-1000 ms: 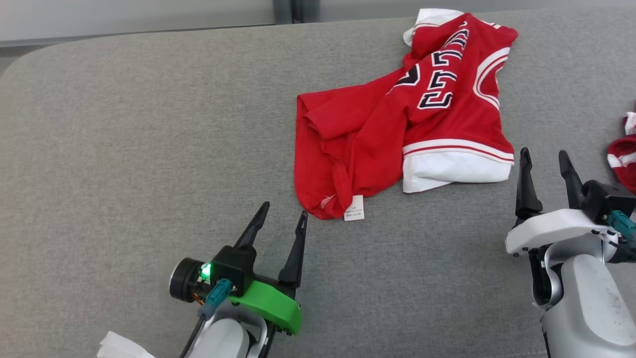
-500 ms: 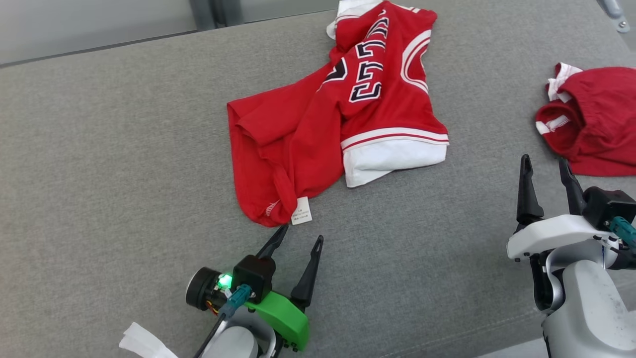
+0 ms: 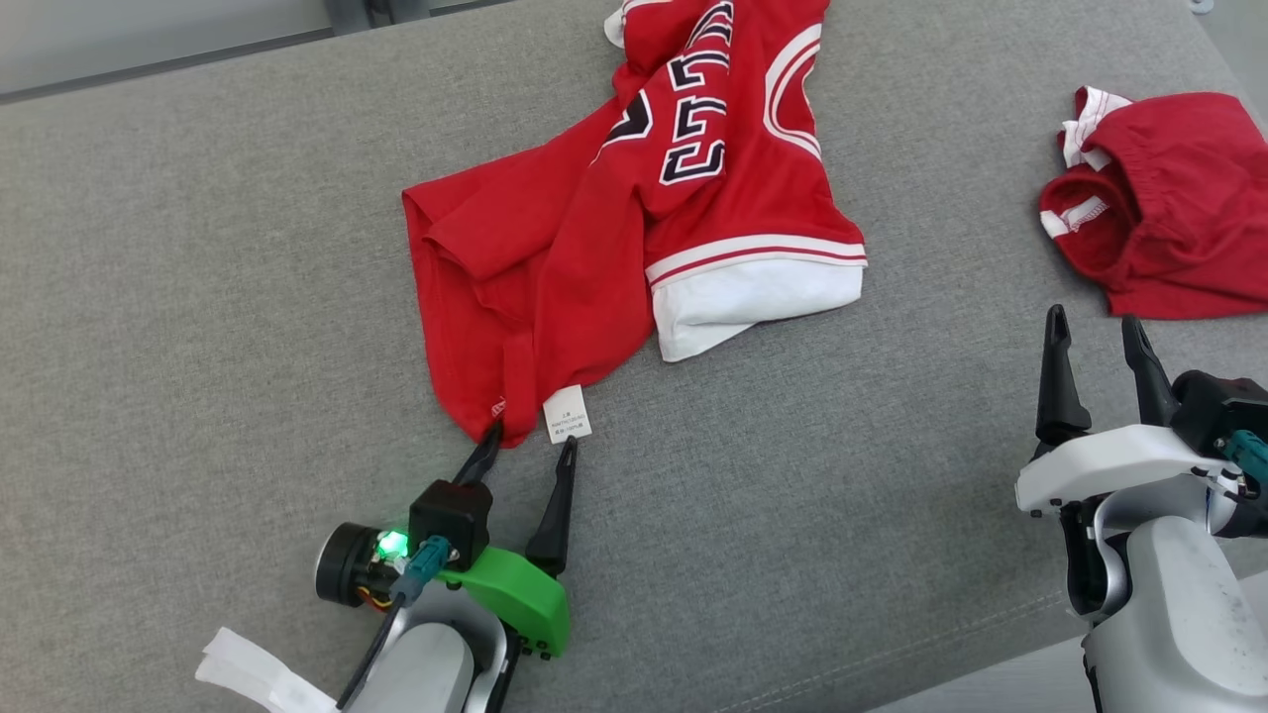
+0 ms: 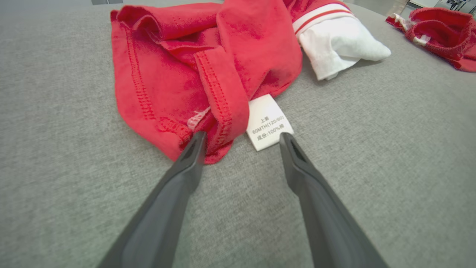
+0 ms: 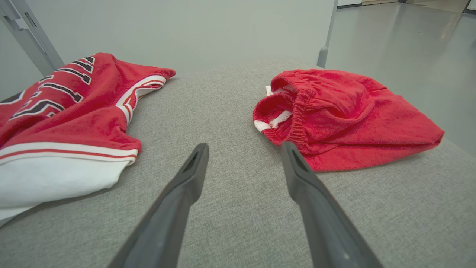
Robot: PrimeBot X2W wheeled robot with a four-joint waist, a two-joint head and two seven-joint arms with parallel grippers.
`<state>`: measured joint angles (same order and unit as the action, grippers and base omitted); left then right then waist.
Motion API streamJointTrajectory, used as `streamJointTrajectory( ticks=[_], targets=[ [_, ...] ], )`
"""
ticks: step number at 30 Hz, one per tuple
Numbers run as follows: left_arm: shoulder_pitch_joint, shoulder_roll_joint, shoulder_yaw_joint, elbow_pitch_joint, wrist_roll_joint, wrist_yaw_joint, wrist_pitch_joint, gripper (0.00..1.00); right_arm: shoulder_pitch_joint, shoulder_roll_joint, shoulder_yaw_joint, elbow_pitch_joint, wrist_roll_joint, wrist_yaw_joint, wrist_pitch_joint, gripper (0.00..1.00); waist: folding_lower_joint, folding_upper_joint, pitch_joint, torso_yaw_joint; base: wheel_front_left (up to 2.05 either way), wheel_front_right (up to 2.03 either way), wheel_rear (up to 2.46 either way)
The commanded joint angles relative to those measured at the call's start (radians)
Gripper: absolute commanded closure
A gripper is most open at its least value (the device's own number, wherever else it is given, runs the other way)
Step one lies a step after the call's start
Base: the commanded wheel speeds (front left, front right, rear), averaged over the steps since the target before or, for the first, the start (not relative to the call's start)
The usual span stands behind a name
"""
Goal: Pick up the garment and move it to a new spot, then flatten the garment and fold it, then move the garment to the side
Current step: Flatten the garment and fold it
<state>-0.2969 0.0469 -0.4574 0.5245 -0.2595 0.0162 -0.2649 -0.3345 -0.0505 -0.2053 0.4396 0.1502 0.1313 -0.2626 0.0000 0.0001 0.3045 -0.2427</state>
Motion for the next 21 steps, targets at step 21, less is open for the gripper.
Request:
streamJointTrajectory(
  ticks=[21],
  targets=[
    [-0.012, 0.007, 0.069, -0.007, -0.033, 0.012, 0.001, 0.21, -0.01, -0.001, 0.007, 0.018, 0.022, -0.001, -0.003, 0.0, 0.0, -0.0001, -0.009, 0.02, 0.0, 0.0, 0.0]
  ],
)
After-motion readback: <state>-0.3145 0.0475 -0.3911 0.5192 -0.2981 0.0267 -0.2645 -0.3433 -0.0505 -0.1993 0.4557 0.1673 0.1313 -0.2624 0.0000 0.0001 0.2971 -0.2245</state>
